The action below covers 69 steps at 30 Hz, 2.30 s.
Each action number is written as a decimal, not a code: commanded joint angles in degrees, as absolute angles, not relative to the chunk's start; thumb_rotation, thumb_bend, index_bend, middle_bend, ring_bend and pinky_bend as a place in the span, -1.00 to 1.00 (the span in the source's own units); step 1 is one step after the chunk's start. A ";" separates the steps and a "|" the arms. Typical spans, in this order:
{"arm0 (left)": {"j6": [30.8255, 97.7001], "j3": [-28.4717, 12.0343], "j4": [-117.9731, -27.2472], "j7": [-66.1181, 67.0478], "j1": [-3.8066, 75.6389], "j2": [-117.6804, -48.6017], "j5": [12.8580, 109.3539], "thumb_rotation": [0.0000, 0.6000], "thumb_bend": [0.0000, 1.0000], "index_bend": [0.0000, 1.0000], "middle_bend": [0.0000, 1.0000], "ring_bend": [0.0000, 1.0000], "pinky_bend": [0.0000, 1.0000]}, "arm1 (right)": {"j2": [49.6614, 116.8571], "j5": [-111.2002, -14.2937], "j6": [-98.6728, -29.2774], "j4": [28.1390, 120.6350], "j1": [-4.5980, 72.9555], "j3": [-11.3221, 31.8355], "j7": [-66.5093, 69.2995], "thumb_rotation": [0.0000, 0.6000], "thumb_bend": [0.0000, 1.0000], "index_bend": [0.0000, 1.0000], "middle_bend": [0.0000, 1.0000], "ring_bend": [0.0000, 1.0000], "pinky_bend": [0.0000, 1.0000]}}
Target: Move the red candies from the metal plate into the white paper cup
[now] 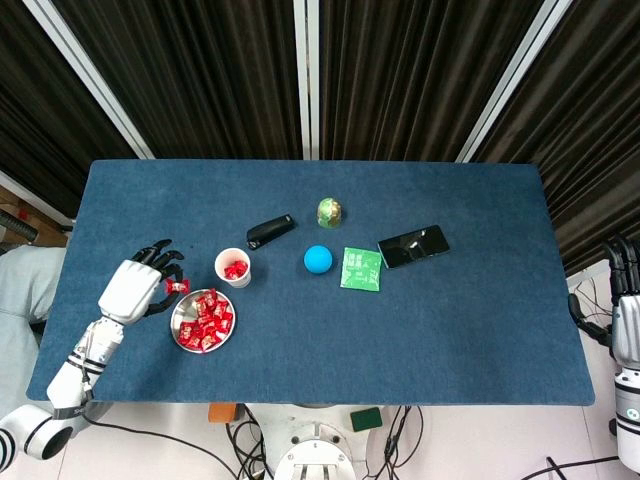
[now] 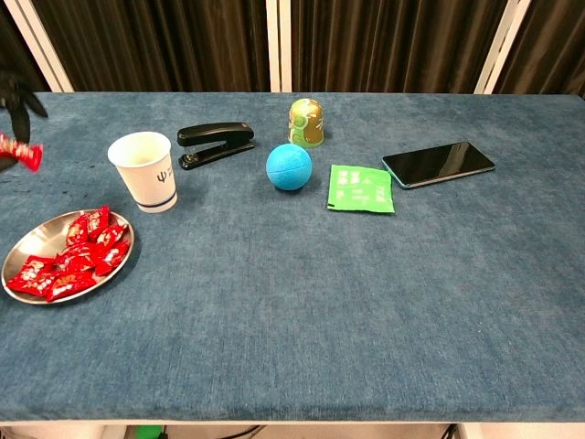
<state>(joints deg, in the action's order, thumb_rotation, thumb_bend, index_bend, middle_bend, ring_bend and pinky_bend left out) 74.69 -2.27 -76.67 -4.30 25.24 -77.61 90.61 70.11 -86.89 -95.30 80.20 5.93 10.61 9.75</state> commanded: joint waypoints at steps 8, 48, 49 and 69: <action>66.22 -8.23 -80.70 -3.67 32.51 -79.24 85.22 1.00 -0.32 0.18 -0.41 -0.76 -0.42 | 70.05 -87.30 -95.63 80.33 5.92 10.56 9.96 1.00 -0.32 -1.00 -1.00 -1.00 -1.00; 73.43 2.05 -88.99 -0.54 23.71 -75.27 86.35 1.00 -0.34 -0.28 -0.46 -0.76 -0.43 | 70.47 -87.05 -95.00 79.19 6.21 10.64 11.00 1.00 -0.32 -1.00 -1.00 -1.00 -1.00; 73.68 2.73 -89.27 -0.43 23.05 -75.02 86.53 1.00 -0.34 -0.27 -0.46 -0.76 -0.43 | 70.54 -87.11 -94.97 79.15 6.26 10.61 10.97 1.00 -0.32 -1.00 -1.00 -1.00 -1.00; 70.76 3.86 -85.18 0.90 20.56 -80.98 87.41 1.00 -0.41 -0.22 -0.46 -0.76 -0.42 | 70.66 -87.75 -95.05 80.05 6.33 10.10 9.67 1.00 -0.33 -1.00 -1.00 -1.00 -1.00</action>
<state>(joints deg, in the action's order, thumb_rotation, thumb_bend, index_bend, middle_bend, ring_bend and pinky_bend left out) 71.17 4.20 -85.57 0.51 20.24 -80.52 87.38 70.66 -87.75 -95.04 80.05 6.33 10.10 9.66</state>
